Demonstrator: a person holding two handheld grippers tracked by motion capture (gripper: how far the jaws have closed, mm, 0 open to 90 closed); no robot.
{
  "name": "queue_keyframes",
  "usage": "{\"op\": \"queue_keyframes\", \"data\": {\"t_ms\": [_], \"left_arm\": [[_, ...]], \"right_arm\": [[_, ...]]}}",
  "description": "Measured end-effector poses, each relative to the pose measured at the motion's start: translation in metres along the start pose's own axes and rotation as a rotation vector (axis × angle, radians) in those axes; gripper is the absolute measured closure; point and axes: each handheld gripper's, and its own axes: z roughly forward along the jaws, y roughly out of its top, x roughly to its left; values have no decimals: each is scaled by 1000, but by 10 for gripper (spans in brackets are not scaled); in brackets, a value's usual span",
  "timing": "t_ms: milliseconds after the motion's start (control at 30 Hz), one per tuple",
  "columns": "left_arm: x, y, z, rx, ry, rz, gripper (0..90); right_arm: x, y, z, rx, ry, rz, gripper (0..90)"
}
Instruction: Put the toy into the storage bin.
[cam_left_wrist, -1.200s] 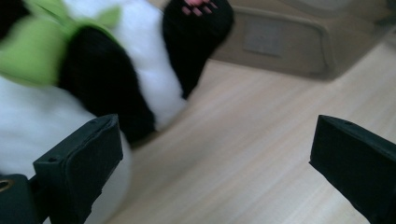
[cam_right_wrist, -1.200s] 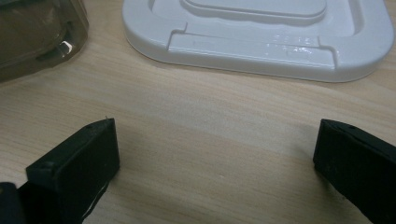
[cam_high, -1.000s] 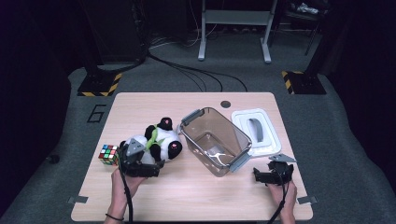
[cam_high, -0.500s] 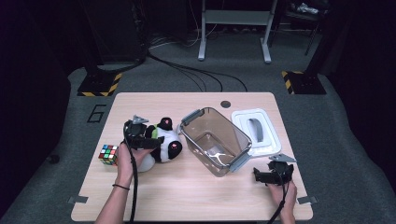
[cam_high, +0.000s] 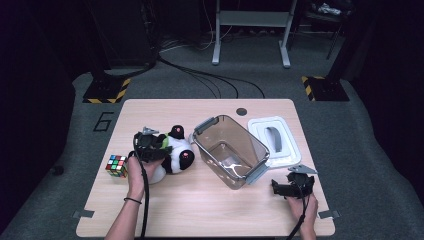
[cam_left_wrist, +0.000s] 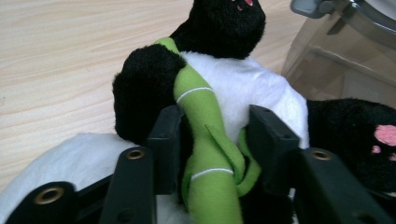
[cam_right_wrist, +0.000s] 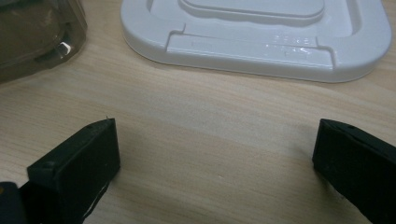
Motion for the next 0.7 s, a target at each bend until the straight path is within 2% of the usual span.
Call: {"op": "queue_keyframes", "data": {"t_ms": [67,100,300,367,533,667,700], "left_arm": [[0,-3,-5,-22,-12,-10,669],[0,-4,-7,-20,-18,-2,686],[-5,-10,-21,-55,-21,15,742],[-9,-15,-29,-60,-35,41,746],[-13,-25,-42,-77,-70,48,749],[-16,-38,-55,-63,-113,73,748],[-16,-38,-55,-63,-113,73,747]], "right_arm": [[0,0,0,0,0,0,0],[0,0,0,0,0,0,0],[0,0,0,0,1,0,0],[0,0,0,-1,0,0,0],[0,0,0,0,0,0,0],[0,0,0,-1,0,0,0],[0,0,0,-1,0,0,0]]}}
